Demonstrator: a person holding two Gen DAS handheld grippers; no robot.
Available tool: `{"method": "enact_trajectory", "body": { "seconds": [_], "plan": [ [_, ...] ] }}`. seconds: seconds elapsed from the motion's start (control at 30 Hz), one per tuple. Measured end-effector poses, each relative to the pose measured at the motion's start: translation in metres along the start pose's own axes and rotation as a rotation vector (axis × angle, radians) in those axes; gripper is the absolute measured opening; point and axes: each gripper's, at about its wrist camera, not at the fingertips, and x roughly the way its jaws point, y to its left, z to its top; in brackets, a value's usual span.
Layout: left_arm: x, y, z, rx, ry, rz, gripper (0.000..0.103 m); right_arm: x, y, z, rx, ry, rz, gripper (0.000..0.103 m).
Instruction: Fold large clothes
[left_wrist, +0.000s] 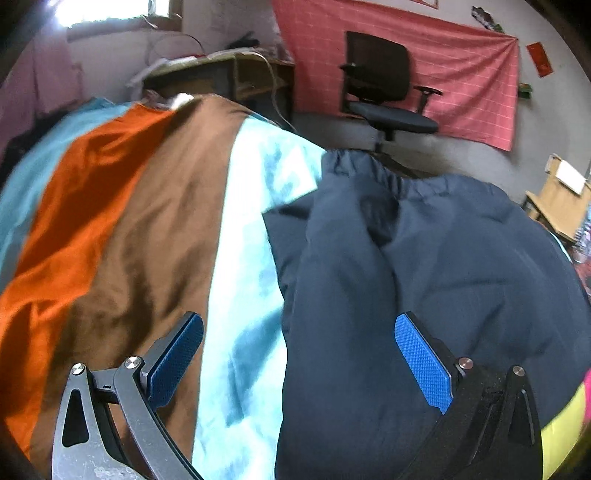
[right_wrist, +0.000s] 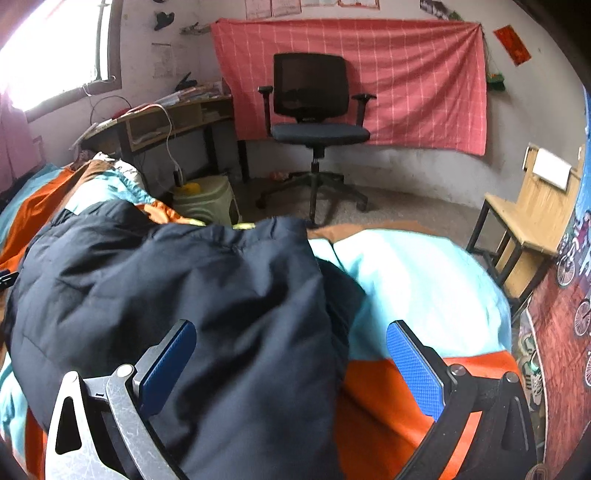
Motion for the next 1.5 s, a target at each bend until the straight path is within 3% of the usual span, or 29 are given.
{"method": "enact_trajectory", "body": {
  "seconds": [0.13, 0.3, 0.5, 0.73, 0.97, 1.17, 1.23, 1.3, 1.37, 1.5],
  "plan": [
    [0.005, 0.008, -0.001, -0.022, 0.029, -0.076, 0.102, 0.008, -0.018, -0.006, 0.023, 0.056, 0.018, 0.103],
    [0.015, 0.012, 0.001, -0.045, 0.08, -0.167, 0.102, 0.026, -0.045, -0.012, 0.13, 0.148, 0.094, 0.103],
    [0.027, 0.013, 0.003, -0.054, 0.123, -0.247, 0.102, 0.048, -0.057, -0.014, 0.15, 0.231, 0.182, 0.103],
    [0.045, 0.024, 0.007, -0.115, 0.194, -0.352, 0.102, 0.081, -0.082, -0.03, 0.322, 0.364, 0.39, 0.103],
    [0.066, 0.042, 0.008, -0.231, 0.295, -0.454, 0.102, 0.091, -0.093, -0.044, 0.416, 0.374, 0.499, 0.103],
    [0.062, 0.049, 0.013, -0.275, 0.318, -0.473, 0.101, 0.092, -0.087, -0.049, 0.483, 0.404, 0.594, 0.103],
    [0.057, 0.051, 0.014, -0.28, 0.313, -0.467, 0.096, 0.088, -0.082, -0.047, 0.471, 0.38, 0.602, 0.092],
    [0.052, 0.051, 0.016, -0.282, 0.306, -0.47, 0.085, 0.083, -0.081, -0.045, 0.492, 0.353, 0.614, 0.072],
    [0.047, 0.055, 0.019, -0.285, 0.297, -0.47, 0.067, 0.076, -0.08, -0.044, 0.498, 0.338, 0.6, 0.061],
    [0.034, 0.056, 0.02, -0.282, 0.268, -0.451, 0.044, 0.062, -0.071, -0.038, 0.476, 0.314, 0.564, 0.041]
  ]
}}
